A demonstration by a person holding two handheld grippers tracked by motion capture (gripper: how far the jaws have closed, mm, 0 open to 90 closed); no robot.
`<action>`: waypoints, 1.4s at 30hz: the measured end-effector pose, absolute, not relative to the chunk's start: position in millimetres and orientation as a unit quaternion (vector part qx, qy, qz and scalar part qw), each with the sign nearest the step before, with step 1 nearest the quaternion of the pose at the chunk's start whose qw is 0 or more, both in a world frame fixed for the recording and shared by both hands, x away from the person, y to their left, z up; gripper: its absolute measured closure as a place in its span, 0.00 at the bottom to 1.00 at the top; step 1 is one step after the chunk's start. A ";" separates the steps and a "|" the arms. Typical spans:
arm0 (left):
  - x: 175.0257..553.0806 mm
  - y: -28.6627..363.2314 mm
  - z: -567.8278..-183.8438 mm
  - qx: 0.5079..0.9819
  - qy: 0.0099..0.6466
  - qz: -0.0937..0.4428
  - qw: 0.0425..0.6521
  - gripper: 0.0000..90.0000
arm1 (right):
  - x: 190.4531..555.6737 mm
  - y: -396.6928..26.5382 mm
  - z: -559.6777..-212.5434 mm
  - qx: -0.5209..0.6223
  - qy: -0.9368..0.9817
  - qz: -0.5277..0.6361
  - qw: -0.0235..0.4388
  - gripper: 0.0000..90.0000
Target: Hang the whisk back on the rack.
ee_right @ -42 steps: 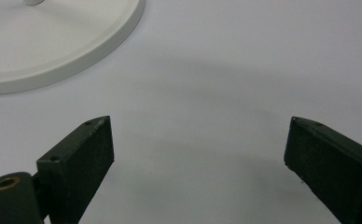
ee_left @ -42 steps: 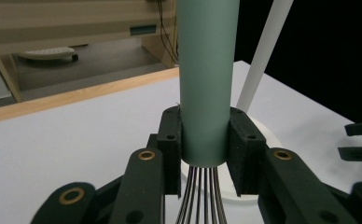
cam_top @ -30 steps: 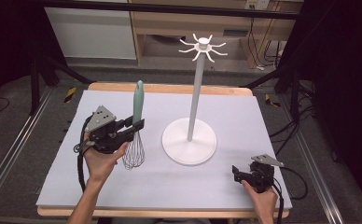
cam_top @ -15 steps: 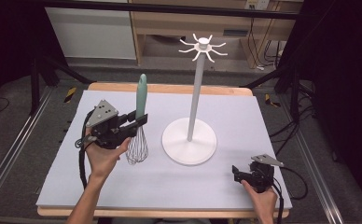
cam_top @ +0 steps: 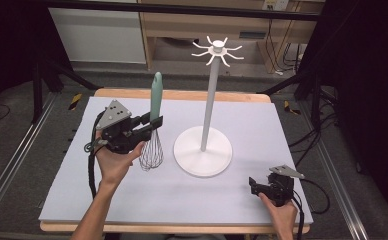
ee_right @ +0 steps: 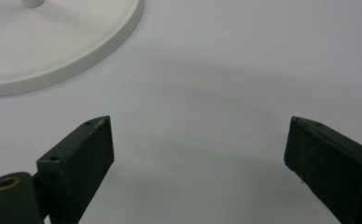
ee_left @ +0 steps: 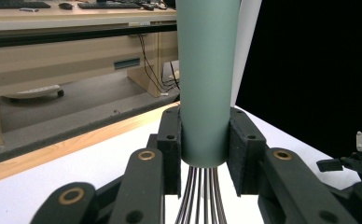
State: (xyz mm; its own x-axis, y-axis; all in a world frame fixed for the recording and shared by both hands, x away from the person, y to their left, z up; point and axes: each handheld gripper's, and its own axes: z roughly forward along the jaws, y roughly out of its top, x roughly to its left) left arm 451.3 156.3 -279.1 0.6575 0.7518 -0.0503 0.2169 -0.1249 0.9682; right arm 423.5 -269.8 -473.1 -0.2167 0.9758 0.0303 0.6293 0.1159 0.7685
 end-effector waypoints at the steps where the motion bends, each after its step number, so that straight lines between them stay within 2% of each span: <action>1: 451.8 155.5 -278.4 0.712 0.340 0.236 0.568 0.76 | 423.5 -269.7 -473.0 0.572 0.702 0.340 0.254 0.10; 42: 473.3 126.2 -250.1 0.719 0.316 0.243 0.570 0.76 | 424.3 -271.3 -472.9 0.574 0.701 0.339 0.254 0.10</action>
